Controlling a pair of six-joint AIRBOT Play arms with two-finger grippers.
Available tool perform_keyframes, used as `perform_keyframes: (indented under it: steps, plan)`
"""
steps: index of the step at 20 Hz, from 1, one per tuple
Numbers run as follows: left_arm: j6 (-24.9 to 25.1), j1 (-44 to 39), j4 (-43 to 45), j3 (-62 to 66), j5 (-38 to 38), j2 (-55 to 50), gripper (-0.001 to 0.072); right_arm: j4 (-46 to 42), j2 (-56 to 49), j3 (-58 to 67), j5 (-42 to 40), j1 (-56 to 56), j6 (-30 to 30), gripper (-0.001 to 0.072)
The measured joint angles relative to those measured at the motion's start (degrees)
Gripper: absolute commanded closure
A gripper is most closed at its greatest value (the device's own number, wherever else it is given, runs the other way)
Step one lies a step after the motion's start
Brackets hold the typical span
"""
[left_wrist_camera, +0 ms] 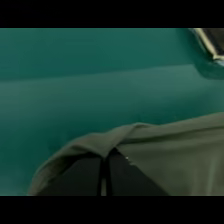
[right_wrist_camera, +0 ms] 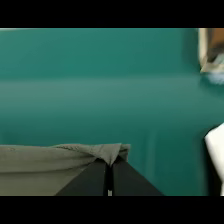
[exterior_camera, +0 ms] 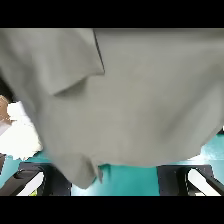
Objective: Fold the shirts.
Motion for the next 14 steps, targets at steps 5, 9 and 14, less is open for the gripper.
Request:
perform_keyframes:
  steps: [5, 9, 14]
  plan:
    - [2.3, 0.0, -0.8, -11.7, -0.2, -12.4, 0.0683, -5.7, -11.8, -12.3, -0.3, 7.0, 1.4, 0.0697]
    - [5.1, 0.0, -1.2, -14.7, 8.5, -24.7, 0.0683, -7.8, -23.0, -14.9, -7.1, 10.4, 1.7, 0.0696]
    - [6.5, 0.0, -1.6, -12.3, 19.4, -34.0, 0.0683, -8.5, -33.8, -7.5, -13.8, 12.6, 1.9, 0.0696]
